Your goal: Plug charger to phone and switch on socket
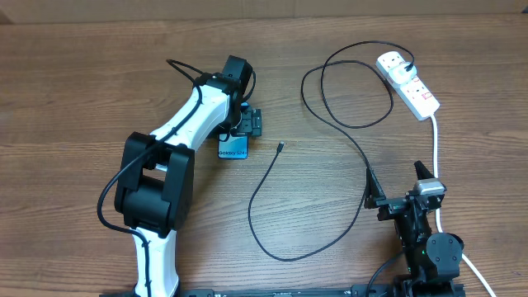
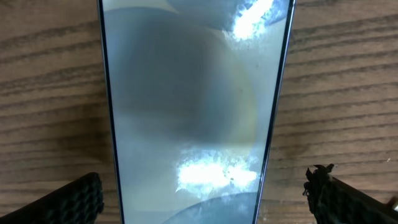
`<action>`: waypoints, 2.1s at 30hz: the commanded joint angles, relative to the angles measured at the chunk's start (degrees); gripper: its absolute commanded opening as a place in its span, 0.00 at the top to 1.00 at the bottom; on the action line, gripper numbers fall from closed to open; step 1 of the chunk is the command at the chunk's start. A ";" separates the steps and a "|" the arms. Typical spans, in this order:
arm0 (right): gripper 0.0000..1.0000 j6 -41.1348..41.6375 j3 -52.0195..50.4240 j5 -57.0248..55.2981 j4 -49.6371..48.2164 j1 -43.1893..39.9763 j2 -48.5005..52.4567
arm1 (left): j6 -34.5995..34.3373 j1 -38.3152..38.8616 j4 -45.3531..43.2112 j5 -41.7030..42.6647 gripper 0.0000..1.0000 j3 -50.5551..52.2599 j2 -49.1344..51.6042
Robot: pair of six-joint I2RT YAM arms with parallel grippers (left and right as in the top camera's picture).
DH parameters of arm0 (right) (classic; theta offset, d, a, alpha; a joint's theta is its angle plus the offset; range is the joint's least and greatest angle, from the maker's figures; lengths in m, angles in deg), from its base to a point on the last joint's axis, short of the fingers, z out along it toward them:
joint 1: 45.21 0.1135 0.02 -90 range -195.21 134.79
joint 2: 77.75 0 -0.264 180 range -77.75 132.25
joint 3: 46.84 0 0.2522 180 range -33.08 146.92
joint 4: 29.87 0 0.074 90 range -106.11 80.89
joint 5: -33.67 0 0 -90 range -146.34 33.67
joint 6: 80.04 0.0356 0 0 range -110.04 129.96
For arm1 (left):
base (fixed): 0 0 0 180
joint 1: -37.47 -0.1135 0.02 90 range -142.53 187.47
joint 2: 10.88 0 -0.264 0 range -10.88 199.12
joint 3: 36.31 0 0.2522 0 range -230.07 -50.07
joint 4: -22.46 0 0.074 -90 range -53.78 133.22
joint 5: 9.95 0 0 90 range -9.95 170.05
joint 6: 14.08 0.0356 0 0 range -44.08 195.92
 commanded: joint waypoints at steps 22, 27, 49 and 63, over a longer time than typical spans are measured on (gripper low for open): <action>0.00 0.22 -0.57 -0.35 -0.44 0.31 -0.63 | 3.93 -0.61 -7.87 -3.80 0.00 0.46 3.69; 0.00 0.22 -0.57 -0.35 -0.44 0.31 -0.63 | 3.89 -0.81 -7.43 -3.80 0.00 0.46 3.69; 0.00 0.22 -0.57 -0.35 -0.44 0.31 -0.63 | 6.25 -1.38 -4.85 -1.62 0.01 0.48 3.72; 0.00 0.22 -0.57 -0.35 -0.44 0.31 -0.63 | 5.38 -0.57 -4.42 -0.68 0.05 0.48 3.72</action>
